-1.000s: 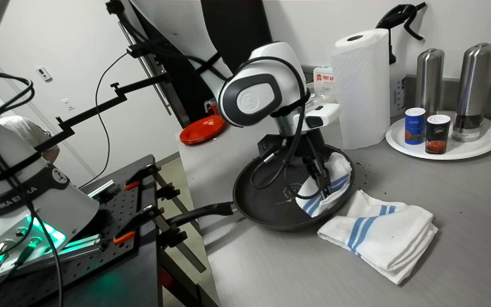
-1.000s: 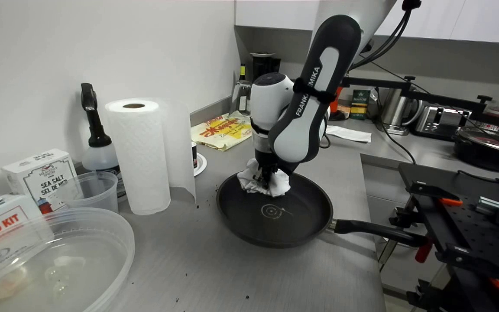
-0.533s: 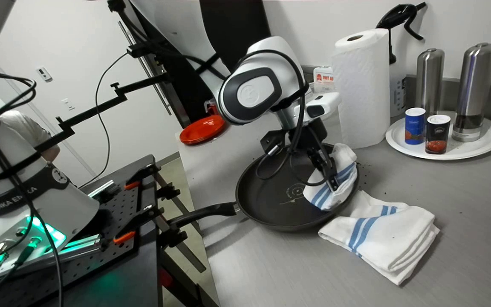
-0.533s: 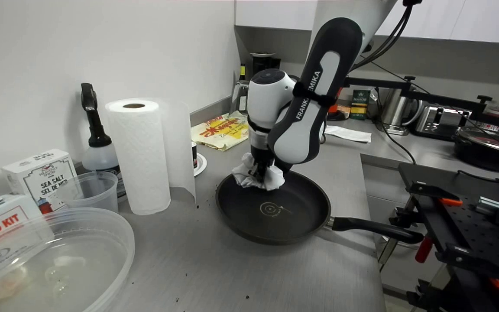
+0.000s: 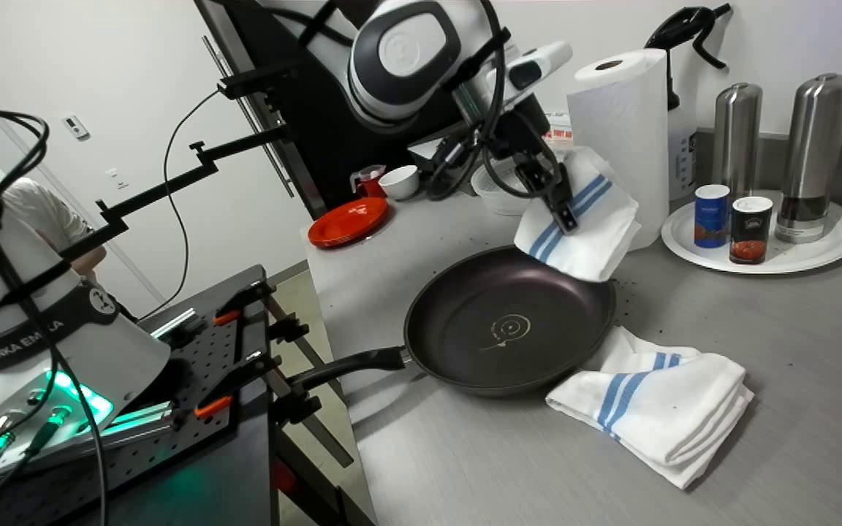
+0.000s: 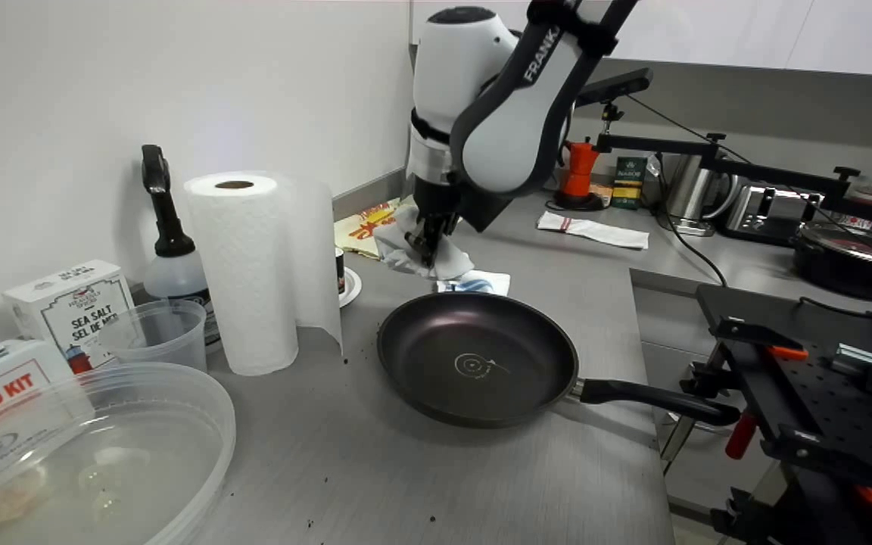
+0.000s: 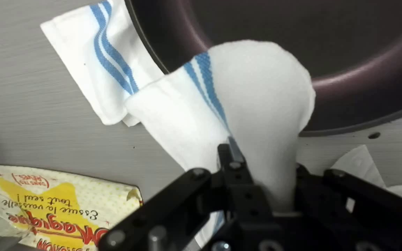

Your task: Pick up the kitchen towel and clean the pan

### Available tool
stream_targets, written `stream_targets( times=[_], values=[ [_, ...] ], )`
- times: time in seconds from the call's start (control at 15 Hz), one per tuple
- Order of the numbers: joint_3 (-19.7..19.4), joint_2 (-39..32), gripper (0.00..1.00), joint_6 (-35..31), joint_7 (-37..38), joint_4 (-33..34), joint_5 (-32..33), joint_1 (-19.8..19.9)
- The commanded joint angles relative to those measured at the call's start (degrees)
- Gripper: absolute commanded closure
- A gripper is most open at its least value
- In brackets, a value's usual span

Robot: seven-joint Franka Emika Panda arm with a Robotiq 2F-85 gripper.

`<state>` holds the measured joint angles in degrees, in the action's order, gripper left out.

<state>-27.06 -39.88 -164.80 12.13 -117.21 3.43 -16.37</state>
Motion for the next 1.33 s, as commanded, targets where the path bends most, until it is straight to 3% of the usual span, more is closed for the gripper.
stream_targets(
  times=[0.0, 0.2, 0.4, 0.93, 1.07, 1.27],
  values=[
    [-0.4, 12.3, 0.96, 6.4, 1.7, -7.3, 5.6, -2.5],
    [3.4, 18.4, 0.96, 10.4, 5.4, -11.6, 8.9, -2.8],
    [9.5, 21.8, 0.96, 11.8, 10.6, -15.6, 10.0, -3.3],
    [24.0, 17.6, 0.96, 9.9, 30.0, -16.6, 8.3, -10.2],
    [25.8, 15.6, 0.96, 8.9, 33.7, -15.9, 8.7, -11.7],
    [25.1, 12.4, 0.96, 6.3, 37.9, -14.4, 10.7, -14.0]
  ],
)
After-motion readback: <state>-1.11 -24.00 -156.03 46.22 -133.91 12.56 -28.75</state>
